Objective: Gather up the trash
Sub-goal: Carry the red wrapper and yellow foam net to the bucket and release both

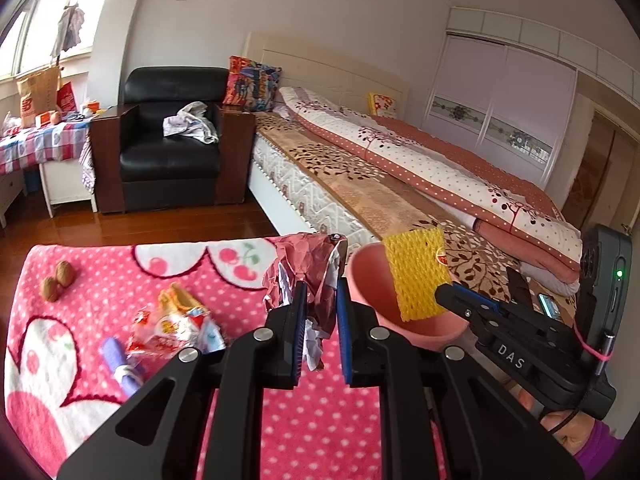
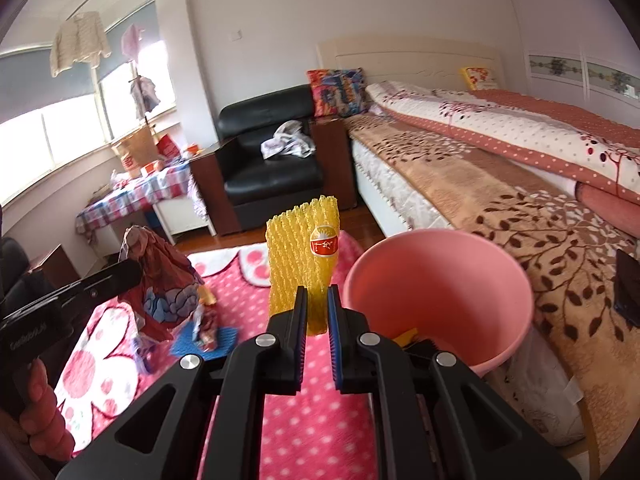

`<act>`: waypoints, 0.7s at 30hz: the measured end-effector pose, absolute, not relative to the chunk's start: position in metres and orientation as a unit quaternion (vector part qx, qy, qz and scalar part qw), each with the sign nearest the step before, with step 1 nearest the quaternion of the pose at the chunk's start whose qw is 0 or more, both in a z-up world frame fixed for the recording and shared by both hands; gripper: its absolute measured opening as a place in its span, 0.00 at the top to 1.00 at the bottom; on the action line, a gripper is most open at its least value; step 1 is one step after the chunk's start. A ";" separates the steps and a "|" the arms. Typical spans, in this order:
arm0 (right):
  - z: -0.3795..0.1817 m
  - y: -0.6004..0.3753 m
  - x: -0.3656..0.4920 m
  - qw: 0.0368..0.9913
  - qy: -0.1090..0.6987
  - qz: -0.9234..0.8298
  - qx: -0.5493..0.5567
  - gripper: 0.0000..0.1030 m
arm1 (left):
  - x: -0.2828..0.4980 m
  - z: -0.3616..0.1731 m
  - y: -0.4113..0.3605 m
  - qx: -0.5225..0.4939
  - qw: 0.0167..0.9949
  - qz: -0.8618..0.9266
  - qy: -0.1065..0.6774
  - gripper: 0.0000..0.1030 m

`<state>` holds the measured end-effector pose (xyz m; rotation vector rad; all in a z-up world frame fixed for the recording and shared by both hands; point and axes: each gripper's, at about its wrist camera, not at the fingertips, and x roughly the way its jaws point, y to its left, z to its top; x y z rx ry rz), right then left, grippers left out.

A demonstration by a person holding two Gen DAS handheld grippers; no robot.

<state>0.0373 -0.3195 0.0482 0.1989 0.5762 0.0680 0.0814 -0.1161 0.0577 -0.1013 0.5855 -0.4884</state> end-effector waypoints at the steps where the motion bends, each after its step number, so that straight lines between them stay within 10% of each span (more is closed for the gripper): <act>1: 0.049 -0.325 0.039 0.954 0.282 0.028 0.099 0.91 | 0.083 0.058 -0.122 -0.047 0.926 -0.242 0.285 0.86; 21: 0.005 -0.424 0.073 0.938 0.307 -0.055 0.149 0.91 | 0.122 0.035 -0.235 0.003 0.900 -0.314 0.301 0.86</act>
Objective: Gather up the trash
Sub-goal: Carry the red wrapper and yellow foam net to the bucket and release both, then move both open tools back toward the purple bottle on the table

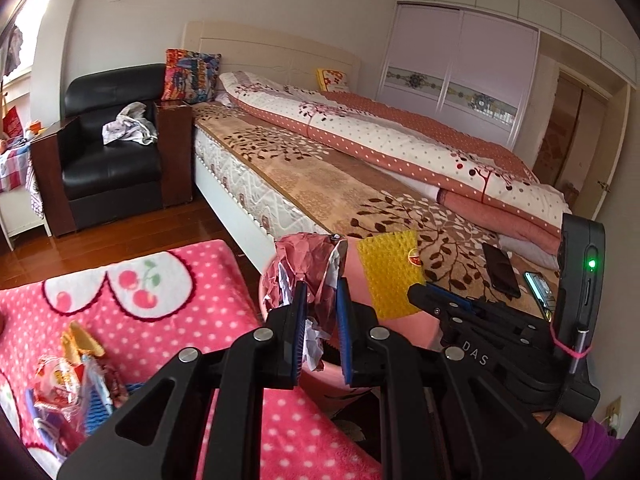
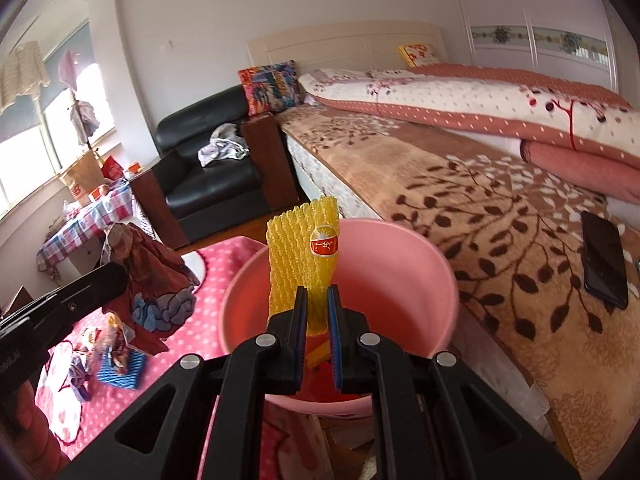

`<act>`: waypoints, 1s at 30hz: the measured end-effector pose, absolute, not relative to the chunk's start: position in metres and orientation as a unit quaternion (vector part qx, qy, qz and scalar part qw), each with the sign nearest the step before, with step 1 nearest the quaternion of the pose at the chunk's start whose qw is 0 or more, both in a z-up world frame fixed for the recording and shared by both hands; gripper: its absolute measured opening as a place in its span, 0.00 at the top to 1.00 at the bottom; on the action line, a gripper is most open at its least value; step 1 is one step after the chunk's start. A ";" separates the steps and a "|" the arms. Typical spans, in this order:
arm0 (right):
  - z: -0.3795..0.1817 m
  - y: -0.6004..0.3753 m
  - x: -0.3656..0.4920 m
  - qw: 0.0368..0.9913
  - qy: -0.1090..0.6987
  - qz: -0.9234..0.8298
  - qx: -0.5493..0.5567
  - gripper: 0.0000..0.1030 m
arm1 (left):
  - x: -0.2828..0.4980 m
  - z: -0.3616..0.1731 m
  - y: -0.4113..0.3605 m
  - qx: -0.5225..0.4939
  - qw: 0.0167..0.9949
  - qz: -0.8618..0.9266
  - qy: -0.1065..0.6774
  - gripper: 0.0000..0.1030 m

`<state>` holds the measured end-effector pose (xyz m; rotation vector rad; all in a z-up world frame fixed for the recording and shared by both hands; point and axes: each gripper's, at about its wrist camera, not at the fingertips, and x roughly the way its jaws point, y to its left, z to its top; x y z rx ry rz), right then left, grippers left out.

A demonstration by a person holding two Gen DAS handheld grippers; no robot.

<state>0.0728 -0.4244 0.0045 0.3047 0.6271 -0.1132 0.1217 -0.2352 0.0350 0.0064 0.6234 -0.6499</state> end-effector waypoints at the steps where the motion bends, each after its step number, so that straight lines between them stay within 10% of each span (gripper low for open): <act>1: 0.002 -0.427 0.074 0.937 0.309 -0.057 0.150 0.91 | 0.124 0.032 -0.240 0.006 0.899 -0.316 0.303 0.86; 10: -0.019 -0.443 0.083 0.929 0.329 -0.069 0.154 0.90 | 0.142 0.012 -0.266 0.000 0.886 -0.324 0.332 0.85; 17: -0.026 -0.448 0.088 0.927 0.334 -0.074 0.154 0.89 | 0.153 0.008 -0.267 -0.017 0.880 -0.321 0.350 0.64; 30: -0.011 -0.436 0.072 0.933 0.317 -0.062 0.158 0.65 | 0.135 0.019 -0.250 -0.017 0.886 -0.313 0.342 0.64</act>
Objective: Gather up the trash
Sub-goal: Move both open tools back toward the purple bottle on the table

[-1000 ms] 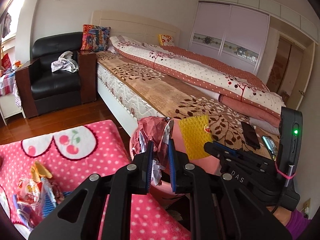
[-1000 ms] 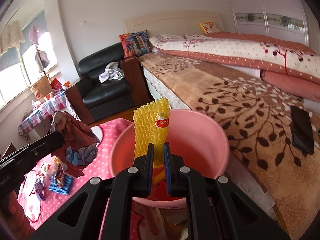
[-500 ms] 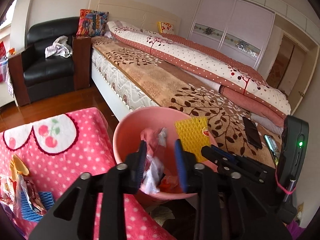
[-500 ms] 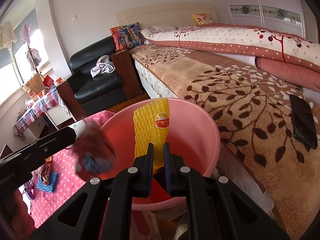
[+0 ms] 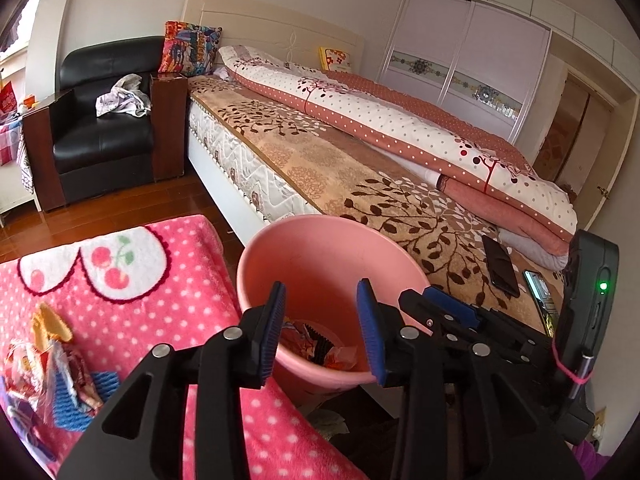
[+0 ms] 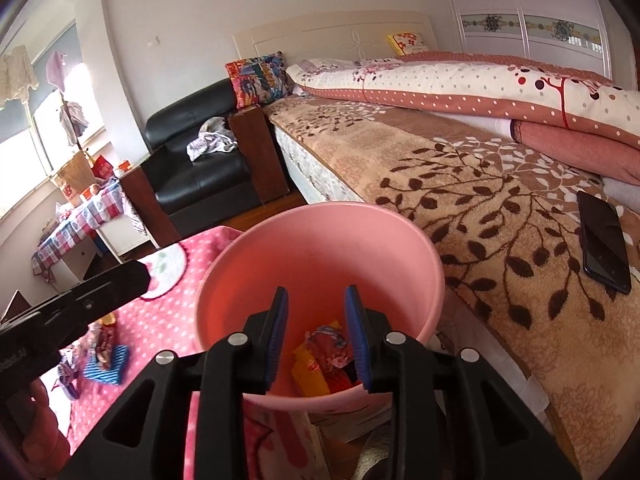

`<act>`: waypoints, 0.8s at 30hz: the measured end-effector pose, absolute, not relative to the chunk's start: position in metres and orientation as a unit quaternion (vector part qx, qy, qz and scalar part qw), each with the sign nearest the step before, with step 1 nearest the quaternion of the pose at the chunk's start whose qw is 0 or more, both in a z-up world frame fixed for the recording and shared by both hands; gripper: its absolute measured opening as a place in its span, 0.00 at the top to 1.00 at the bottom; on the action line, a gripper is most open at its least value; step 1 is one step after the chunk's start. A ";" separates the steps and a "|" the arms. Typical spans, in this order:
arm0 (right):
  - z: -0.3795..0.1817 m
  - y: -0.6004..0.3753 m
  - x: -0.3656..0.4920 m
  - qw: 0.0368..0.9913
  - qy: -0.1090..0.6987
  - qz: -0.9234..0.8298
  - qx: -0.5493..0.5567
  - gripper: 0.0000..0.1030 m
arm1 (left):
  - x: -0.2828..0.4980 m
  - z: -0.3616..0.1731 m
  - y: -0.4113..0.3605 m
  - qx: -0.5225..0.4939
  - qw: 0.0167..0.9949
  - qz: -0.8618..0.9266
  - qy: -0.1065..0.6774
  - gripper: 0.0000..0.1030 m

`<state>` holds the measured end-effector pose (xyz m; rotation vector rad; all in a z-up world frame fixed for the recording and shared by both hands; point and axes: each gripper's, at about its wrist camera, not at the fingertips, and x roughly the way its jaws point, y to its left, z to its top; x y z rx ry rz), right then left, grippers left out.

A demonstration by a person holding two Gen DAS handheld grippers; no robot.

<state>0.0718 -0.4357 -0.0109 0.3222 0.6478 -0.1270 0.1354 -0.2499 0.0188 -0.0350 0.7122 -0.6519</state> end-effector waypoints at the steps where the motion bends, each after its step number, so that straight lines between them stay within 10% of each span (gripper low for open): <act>1: -0.008 -0.432 0.068 0.934 0.314 -0.059 0.158 0.63 | 0.132 0.020 -0.247 -0.016 0.887 -0.311 0.342 0.64; 24: 0.006 -0.290 0.022 0.934 0.336 0.059 0.106 0.59 | 0.068 0.019 -0.116 -0.010 0.922 -0.161 0.353 0.64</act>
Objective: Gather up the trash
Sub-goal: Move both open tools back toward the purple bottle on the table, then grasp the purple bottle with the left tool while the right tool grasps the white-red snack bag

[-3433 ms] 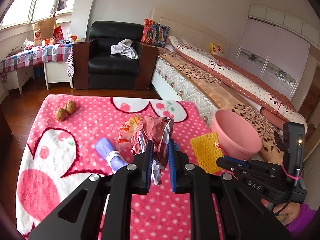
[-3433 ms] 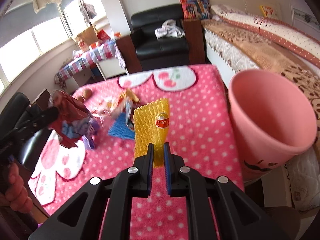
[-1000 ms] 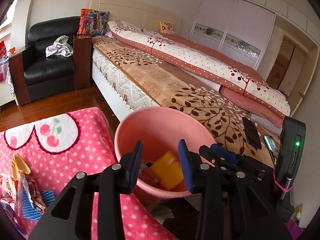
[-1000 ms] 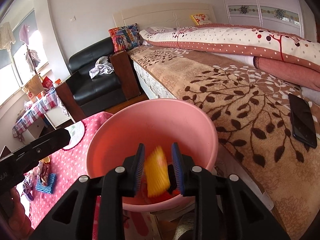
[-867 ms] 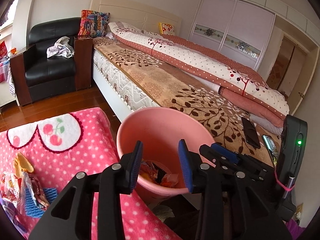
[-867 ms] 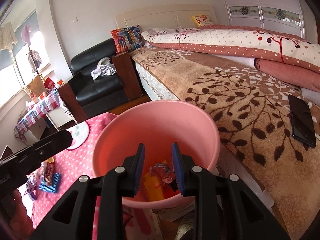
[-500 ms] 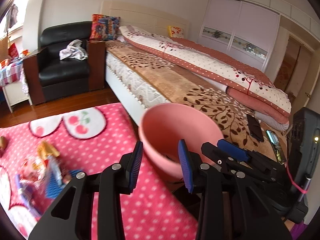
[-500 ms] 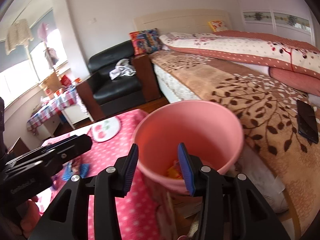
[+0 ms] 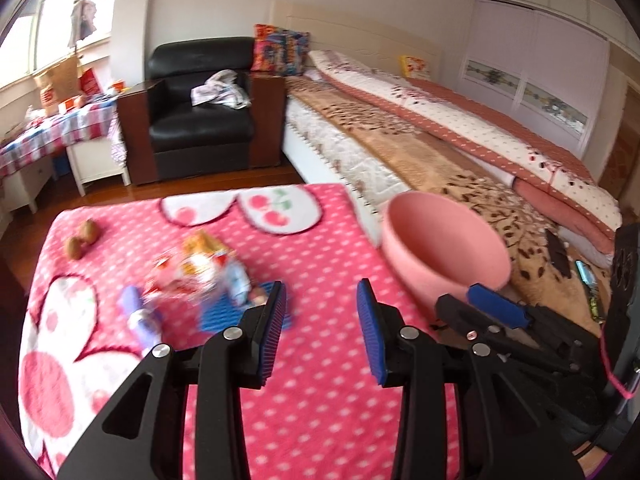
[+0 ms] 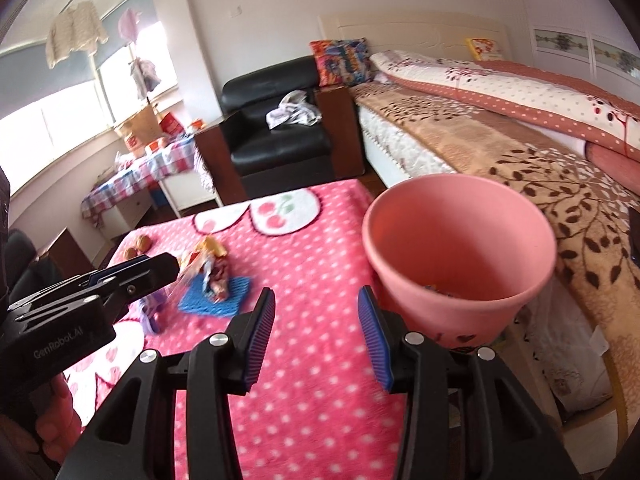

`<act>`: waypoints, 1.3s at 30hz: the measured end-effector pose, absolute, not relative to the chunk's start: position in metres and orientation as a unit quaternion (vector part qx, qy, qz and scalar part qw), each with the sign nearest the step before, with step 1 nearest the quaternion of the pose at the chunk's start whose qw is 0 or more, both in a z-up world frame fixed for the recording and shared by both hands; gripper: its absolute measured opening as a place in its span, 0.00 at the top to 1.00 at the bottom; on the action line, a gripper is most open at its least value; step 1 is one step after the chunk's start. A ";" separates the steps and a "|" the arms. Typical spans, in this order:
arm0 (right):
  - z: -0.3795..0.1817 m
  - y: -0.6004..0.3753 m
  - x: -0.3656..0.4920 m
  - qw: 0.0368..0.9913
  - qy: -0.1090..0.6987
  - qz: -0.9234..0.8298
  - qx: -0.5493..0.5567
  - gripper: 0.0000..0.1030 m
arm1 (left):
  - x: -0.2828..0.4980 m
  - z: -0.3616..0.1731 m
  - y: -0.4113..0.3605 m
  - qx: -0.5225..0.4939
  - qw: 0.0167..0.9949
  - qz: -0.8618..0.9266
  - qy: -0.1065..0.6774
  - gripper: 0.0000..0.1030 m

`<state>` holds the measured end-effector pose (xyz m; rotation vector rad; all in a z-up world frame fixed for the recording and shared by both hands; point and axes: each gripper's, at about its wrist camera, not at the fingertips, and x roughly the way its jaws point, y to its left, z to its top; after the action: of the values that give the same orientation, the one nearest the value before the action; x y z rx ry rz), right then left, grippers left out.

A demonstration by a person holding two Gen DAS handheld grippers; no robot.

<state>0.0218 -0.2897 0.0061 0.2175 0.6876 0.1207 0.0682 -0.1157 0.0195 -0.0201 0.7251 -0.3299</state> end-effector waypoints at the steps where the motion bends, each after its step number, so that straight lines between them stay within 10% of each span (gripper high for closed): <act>1: 0.005 -0.286 0.022 0.933 0.338 0.062 0.104 0.59 | 0.067 0.016 -0.108 -0.014 0.922 -0.152 0.355 0.64; 26: -0.018 -0.210 0.076 0.904 0.384 0.177 0.067 0.59 | 0.117 -0.054 0.010 -0.142 0.881 -0.018 0.451 0.64; 39: -0.034 -0.157 0.124 0.858 0.435 0.251 0.110 0.59 | 0.090 -0.044 0.045 -0.148 0.894 -0.015 0.423 0.82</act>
<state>0.1239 -0.1572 -0.0335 0.2321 0.9148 0.5266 0.0904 0.0453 -0.0441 -0.3059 0.8776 -0.0311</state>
